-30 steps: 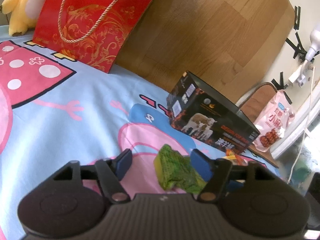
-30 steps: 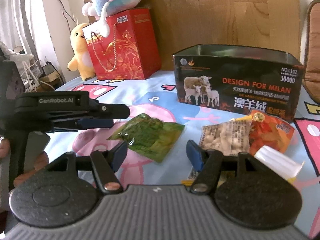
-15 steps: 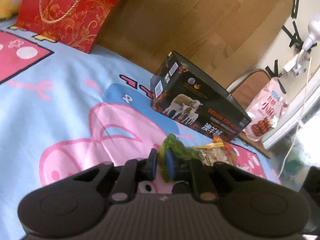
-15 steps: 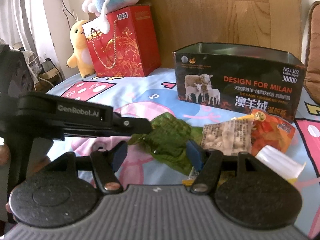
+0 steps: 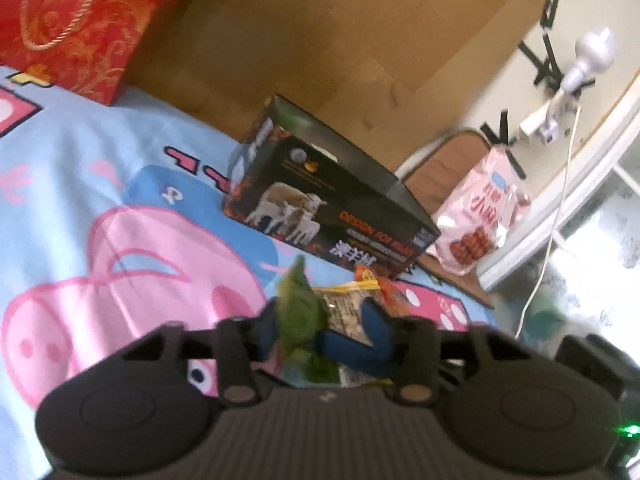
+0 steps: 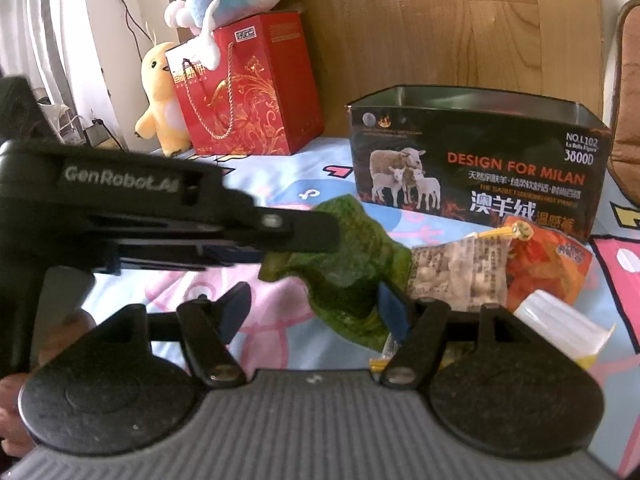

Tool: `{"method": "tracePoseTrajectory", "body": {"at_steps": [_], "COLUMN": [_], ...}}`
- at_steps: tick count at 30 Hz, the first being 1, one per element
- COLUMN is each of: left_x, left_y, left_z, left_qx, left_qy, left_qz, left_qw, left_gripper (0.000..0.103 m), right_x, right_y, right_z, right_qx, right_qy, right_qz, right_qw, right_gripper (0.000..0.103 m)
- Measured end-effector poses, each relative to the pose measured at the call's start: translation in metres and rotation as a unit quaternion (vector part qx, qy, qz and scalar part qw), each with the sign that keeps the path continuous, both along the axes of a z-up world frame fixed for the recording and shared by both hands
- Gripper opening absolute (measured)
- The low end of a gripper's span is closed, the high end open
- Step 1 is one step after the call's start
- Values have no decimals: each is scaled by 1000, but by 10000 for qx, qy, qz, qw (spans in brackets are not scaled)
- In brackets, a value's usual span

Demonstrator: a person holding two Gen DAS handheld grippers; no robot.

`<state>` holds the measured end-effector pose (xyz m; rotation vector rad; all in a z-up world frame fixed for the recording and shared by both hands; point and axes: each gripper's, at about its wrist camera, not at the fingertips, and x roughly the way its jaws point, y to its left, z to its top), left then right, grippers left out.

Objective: Organize snacks
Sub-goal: 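Carry the seaweed pack over the black box and open the right gripper, then grasp the beige peanut bag with the right gripper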

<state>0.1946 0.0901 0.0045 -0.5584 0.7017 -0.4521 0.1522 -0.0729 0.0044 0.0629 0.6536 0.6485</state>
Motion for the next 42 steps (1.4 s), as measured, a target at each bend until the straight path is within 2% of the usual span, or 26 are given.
{"method": "tracePoseTrajectory", "body": {"at_steps": [2,3,4,5,6,8,11,13,17,18,20,22,25,30,32,33,35,36,37,39,42], "left_x": [6,9,11,12,11,3,-8,-14,-17,-18,-19,-15,-3,37,63,75,99,112,120,122,100], "left_y": [-4,-4,-1,8,15,26,39,42,40,36,26,17,-7,-41,-53,-59,-72,-81,-88,-91,-73], "left_z": [-4,-7,-11,-14,-15,-11,-3,2,10,15,26,39,62,94,100,101,101,98,94,89,87], "left_qx": [182,286,160,-174,-353,-460,-709,-732,-1185,-1140,-974,-965,-753,-330,-236,-126,290,643,971,1203,1019], "left_qy": [138,251,354,471,521,439,355,324,316,259,91,-15,-285,-669,-646,-625,-655,-616,-552,-493,-688], "left_qz": [120,211,214,226,262,356,245,218,-126,-188,-300,-494,-811,-1014,-947,-868,-570,-391,-239,-61,16], "left_qw": [9997,9991,9990,9985,9977,9973,9965,9966,9924,9930,9948,9941,9934,9920,9931,9942,9958,9953,9935,9915,9924], "left_gripper": [35,21,20,20,19,18,17,17,17,17,18,19,19,24,28,35,51,58,57,55,56], "right_x": [0,0,-1,-1,-1,-4,-8,-13,-17,-16,-14,-15,-15,6,28,38,64,79,90,104,82], "right_y": [0,0,-1,-1,-3,-9,-16,-13,-11,-12,-21,-37,-60,-79,-84,-84,-85,-84,-83,-82,-106], "right_z": [0,0,0,0,1,2,5,7,9,9,13,22,36,66,75,77,77,75,72,62,57], "right_qx": [18,19,23,48,84,316,594,554,506,533,751,981,1247,849,643,519,287,107,-106,-483,-77], "right_qy": [8,10,5,1,-12,-58,-174,-313,-439,-377,-277,-315,-370,-749,-786,-806,-818,-794,-786,-659,-715], "right_qz": [2,2,-1,0,-9,-5,142,213,290,309,244,-19,-221,-635,-791,-850,-1097,-1202,-1271,-1493,-1471], "right_qw": [10000,10000,10000,10000,10000,9995,9980,9977,9973,9974,9965,9947,9913,9915,9917,9918,9902,9895,9887,9854,9865], "right_gripper": [72,72,72,72,72,72,81,89,89,87,68,57,57,57,57,59,60,61,67,67,67]}}
